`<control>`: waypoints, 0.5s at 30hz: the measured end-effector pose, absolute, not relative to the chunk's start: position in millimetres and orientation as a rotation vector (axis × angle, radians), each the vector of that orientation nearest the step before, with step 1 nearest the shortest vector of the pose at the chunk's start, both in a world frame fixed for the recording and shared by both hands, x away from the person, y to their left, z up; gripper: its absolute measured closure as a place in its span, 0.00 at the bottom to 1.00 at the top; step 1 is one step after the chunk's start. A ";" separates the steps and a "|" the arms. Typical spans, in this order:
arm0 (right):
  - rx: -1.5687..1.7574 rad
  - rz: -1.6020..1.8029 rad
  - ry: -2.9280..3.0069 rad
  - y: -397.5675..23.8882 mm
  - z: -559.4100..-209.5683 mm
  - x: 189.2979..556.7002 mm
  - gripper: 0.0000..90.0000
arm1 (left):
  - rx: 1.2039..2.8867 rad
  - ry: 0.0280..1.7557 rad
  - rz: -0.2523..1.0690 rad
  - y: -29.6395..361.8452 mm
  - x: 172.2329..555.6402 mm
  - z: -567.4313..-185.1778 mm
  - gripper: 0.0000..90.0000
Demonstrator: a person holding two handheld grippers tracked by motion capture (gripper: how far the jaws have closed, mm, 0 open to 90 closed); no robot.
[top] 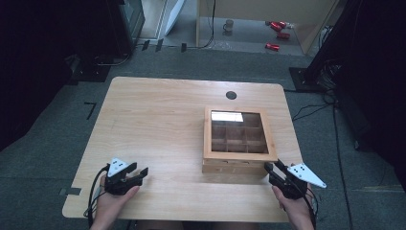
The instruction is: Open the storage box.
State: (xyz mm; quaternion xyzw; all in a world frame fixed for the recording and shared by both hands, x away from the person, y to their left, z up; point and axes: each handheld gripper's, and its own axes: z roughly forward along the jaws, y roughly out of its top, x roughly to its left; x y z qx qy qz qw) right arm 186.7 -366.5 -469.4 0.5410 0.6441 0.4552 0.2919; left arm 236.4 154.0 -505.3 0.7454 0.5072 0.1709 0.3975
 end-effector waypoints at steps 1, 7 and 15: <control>1.444 1.218 1.712 -366.2 -466.6 187.5 0.65 | 1.880 1.306 0.449 162.6 236.5 -505.5 0.52; 1.435 1.217 1.705 -365.9 -455.3 191.9 0.64 | 1.902 1.348 0.476 173.3 237.8 -510.8 0.48; 1.447 1.254 1.664 -366.9 -433.7 204.2 0.62 | 1.957 1.329 0.499 166.7 239.1 -515.2 0.45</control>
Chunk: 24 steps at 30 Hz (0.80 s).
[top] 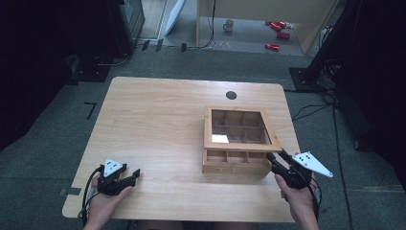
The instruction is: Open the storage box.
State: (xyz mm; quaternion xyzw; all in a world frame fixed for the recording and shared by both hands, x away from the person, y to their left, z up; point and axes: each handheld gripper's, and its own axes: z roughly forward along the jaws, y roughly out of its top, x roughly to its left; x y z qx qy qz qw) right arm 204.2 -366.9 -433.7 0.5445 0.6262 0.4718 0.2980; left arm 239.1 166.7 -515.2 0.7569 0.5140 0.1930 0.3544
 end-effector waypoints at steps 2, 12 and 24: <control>1.449 1.258 1.648 -367.6 -429.3 208.3 0.61 | 1.965 1.315 0.517 165.1 238.0 -516.5 0.44; 1.409 1.267 1.623 -369.2 -404.9 229.1 0.61 | 2.020 1.295 0.565 157.1 235.7 -517.3 0.34; 1.365 1.234 1.614 -368.4 -386.8 256.3 0.59 | 2.006 1.298 0.547 158.4 236.0 -517.3 0.34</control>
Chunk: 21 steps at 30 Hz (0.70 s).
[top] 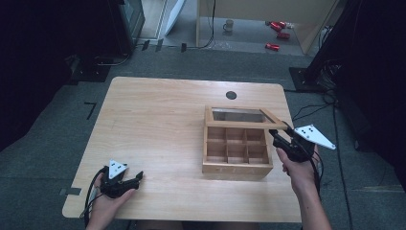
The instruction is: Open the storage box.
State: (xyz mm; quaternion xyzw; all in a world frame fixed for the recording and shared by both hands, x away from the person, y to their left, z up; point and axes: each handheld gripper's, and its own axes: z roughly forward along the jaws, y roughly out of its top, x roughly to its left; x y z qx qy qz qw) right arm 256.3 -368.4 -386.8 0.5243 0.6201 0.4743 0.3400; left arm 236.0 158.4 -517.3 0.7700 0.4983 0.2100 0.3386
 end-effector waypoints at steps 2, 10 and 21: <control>1.352 1.245 1.609 -369.3 -384.5 260.3 0.59 | 2.004 1.298 0.542 159.0 236.1 -517.2 0.34; 1.295 1.261 1.621 -373.8 -380.4 280.0 0.58 | 2.001 1.297 0.539 159.7 236.3 -517.2 0.34; 1.327 1.297 1.629 -379.7 -388.5 311.8 0.58 | 1.994 1.299 0.527 160.6 236.4 -517.1 0.33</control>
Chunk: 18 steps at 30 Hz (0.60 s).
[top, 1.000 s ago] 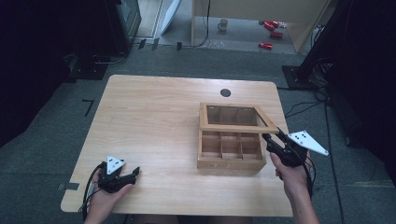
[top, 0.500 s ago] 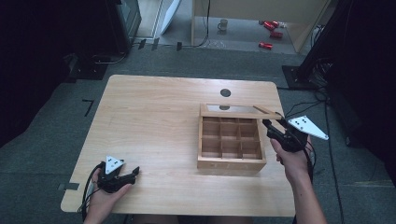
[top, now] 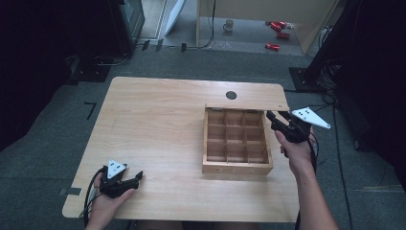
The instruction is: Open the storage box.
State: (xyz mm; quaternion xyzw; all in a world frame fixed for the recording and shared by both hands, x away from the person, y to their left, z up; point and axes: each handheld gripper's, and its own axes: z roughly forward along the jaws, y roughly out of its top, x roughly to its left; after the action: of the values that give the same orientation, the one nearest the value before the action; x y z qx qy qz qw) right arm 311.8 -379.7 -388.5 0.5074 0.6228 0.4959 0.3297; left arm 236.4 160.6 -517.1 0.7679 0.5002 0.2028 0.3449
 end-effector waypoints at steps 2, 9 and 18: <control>1.335 1.304 1.632 -380.8 -390.8 318.1 0.58 | 1.994 1.298 0.526 160.7 236.5 -517.1 0.33; 1.354 1.359 1.640 -386.7 -395.4 336.9 0.56 | 1.996 1.298 0.527 160.3 236.6 -517.1 0.33; 1.324 1.409 1.696 -397.2 -399.8 364.2 0.55 | 1.999 1.297 0.530 159.9 236.6 -517.1 0.33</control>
State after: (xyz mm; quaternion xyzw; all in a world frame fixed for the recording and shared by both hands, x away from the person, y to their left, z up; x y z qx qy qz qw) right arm 364.2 -397.2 -399.8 0.4942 0.6329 0.5257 0.2810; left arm 236.6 159.9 -517.1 0.7691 0.4991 0.2039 0.3432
